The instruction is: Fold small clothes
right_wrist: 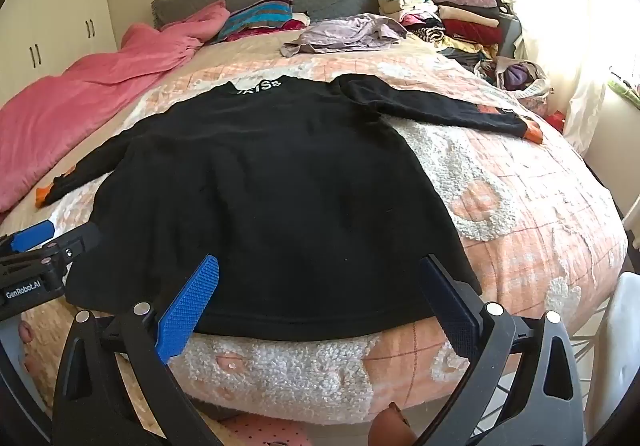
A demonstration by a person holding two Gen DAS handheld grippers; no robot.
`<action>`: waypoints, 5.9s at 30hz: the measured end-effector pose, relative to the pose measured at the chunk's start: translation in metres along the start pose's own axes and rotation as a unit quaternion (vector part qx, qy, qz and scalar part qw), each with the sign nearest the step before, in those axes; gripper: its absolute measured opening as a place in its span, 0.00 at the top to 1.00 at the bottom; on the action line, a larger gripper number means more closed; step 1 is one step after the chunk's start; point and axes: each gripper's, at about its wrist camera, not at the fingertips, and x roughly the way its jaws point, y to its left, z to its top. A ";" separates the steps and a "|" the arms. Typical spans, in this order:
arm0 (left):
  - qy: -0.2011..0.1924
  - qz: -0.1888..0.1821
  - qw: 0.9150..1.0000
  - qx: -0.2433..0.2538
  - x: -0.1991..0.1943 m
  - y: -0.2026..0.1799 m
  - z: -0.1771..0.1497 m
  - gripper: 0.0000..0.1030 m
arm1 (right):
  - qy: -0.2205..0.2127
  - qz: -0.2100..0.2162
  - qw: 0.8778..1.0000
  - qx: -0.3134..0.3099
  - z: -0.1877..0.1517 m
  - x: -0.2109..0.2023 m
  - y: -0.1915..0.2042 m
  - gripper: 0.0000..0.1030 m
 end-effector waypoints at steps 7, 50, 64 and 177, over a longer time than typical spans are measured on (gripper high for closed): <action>-0.002 0.001 1.000 -0.002 -0.001 0.003 0.000 0.09 | -0.003 0.000 1.000 -0.007 0.003 -0.002 -0.001 0.04; -0.002 0.002 1.000 0.000 0.000 0.003 0.002 0.09 | -0.009 -0.013 1.000 -0.021 0.003 -0.004 0.013 0.04; 0.003 0.002 1.000 0.002 0.005 0.003 0.004 0.09 | -0.010 -0.016 0.999 -0.031 0.006 0.001 0.020 0.04; 0.073 -0.177 0.967 -0.167 0.183 0.102 0.189 0.09 | -0.082 0.138 0.983 0.087 0.244 0.137 -0.040 0.85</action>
